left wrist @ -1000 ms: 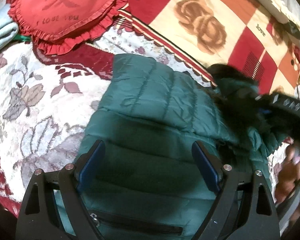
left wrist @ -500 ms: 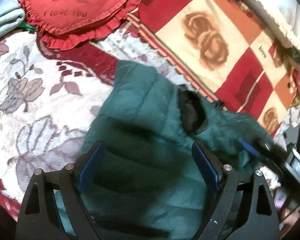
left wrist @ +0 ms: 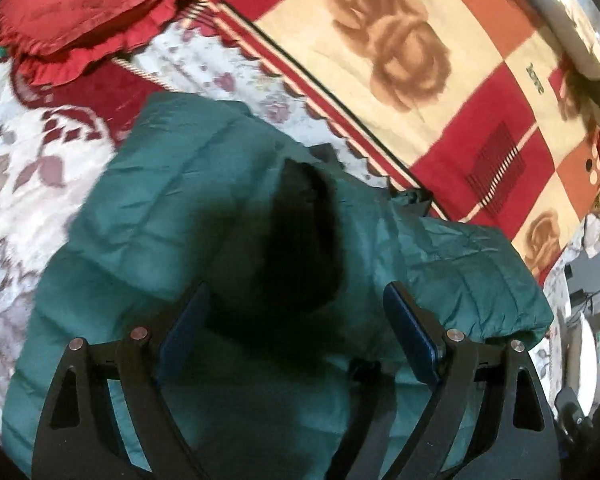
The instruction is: Fold large clothes
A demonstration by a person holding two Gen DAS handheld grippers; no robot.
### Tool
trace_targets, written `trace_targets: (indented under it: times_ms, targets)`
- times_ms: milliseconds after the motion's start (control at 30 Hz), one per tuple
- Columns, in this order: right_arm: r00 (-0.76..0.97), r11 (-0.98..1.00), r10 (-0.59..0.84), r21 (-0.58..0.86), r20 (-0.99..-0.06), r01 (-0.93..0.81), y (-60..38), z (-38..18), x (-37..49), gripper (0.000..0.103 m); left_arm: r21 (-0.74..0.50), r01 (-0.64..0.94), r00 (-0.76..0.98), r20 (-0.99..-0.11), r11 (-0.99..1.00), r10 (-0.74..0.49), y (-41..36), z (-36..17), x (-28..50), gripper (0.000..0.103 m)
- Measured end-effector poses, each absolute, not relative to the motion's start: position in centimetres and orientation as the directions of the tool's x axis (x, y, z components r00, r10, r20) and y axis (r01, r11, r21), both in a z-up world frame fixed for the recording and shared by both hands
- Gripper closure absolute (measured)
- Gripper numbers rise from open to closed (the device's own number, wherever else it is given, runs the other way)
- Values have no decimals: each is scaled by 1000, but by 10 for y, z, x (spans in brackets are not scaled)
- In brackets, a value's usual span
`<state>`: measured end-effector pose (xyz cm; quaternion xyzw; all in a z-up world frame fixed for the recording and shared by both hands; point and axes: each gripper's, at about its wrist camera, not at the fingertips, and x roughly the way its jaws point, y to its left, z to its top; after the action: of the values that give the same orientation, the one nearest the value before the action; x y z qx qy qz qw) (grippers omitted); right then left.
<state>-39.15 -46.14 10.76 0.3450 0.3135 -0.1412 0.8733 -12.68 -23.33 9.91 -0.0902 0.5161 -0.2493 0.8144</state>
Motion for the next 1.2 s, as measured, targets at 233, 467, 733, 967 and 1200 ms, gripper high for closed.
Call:
trace_targets:
  times_ms: [233, 467, 733, 967, 1200]
  targets:
    - [730, 685, -87, 491, -678, 538, -487, 99, -385, 22, -353, 426, 358, -780, 833, -514, -237, 119, -121, 82]
    - [731, 695, -53, 500, -681, 516, -490, 97, -339, 22, -288, 361, 459, -773, 887, -438, -183, 125, -87, 84]
    - [531, 819, -74, 252, -844, 515, -455, 37, -268, 21, -246, 345, 431, -816, 906, -386, -170, 88, -88, 84]
    - [489, 873, -149, 118, -860, 473, -438, 43, -277, 19, -271, 342, 413, -816, 899, -404, -164, 105, -96, 79]
    - [583, 836, -193, 178, -789, 518, -449, 93, -302, 19, -226, 365, 571, -712, 903, -408, -161, 149, -120, 34]
